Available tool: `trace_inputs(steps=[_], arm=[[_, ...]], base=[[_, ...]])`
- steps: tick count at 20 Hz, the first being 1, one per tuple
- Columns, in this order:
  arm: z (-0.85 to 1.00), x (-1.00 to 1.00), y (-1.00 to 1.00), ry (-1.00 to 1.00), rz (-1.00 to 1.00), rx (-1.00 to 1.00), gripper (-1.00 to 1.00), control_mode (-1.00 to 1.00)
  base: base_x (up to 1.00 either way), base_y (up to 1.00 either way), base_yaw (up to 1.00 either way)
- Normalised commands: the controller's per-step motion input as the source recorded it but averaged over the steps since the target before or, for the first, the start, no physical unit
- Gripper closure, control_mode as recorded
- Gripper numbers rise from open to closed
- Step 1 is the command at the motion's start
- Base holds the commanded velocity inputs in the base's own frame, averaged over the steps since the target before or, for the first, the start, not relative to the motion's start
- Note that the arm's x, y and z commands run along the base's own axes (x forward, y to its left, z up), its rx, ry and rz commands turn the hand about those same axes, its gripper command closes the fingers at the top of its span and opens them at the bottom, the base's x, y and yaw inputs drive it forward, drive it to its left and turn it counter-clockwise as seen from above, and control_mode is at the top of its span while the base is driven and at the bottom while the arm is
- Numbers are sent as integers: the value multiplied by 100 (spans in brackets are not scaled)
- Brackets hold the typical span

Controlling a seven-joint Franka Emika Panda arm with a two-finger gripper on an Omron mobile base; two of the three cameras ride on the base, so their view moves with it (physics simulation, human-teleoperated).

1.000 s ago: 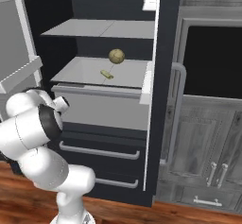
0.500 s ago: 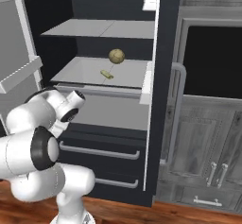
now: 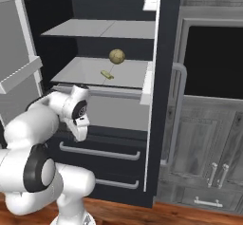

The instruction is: Retrieve the butter from the fridge and place it on a plate on the dining table. Then retrieve the butter knife by the fridge and place it near the plate.

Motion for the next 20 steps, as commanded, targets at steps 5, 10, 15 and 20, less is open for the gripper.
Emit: trace_inputs(steps=[5, 10, 15, 20], arm=[[19, -6, -29, -12, 85, -29, -100, -100], [20, -39, -32, -11, 83, -11, -100, -100], [-2, -35, -8, -3, 0, 9, -100, -100], [10, -22, -23, -6, -17, 16, -100, -100]], base=[[0, 0, 0], [0, 0, 0], [0, 0, 0], [0, 0, 0]])
